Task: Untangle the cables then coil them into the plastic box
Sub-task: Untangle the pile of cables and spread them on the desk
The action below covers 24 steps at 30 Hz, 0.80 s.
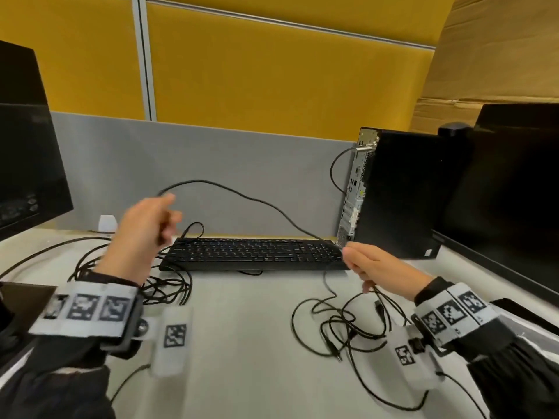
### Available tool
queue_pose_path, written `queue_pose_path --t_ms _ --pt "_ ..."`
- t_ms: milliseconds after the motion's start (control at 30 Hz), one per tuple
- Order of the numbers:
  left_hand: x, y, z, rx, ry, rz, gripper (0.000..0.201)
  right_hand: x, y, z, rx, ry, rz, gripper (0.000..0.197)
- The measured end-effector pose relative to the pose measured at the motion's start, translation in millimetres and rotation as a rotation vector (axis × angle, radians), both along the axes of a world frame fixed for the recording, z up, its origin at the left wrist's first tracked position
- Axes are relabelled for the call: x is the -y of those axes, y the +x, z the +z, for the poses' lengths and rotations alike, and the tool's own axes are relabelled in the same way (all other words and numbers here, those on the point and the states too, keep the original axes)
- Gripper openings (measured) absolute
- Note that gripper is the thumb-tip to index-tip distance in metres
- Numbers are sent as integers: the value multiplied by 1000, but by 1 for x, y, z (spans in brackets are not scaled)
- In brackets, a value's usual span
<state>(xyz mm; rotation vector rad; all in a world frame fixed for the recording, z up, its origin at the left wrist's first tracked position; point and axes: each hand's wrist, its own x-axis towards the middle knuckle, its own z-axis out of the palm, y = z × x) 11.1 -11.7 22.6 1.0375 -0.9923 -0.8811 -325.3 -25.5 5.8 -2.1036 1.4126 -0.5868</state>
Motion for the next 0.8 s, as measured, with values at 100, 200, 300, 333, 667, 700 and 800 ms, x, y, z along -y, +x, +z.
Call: queue_pose_path --t_ms 100,200,300,333,667,700,800 --pt "-10 -60 -8 281 -54 -170 21 -16 46 11 73 -86 213 31" --pt "-21 -88 -13 262 -148 -314 35 -29 85 19 56 -241 403 28" --pt "-27 -84 -10 350 -245 -296 38 -40 98 24 67 -296 461 30" --pt "-28 -81 -8 436 -267 -272 38 -41 96 26 63 -299 457 30" --pt "-22 -2 27 267 -297 366 35 0 -4 -11 -232 -13 149 37" --pt "-23 7 28 268 -319 434 37 2 -13 -17 -230 -10 104 37" --pt "-21 10 21 362 -334 547 39 6 -19 -20 -214 -115 -2 36"
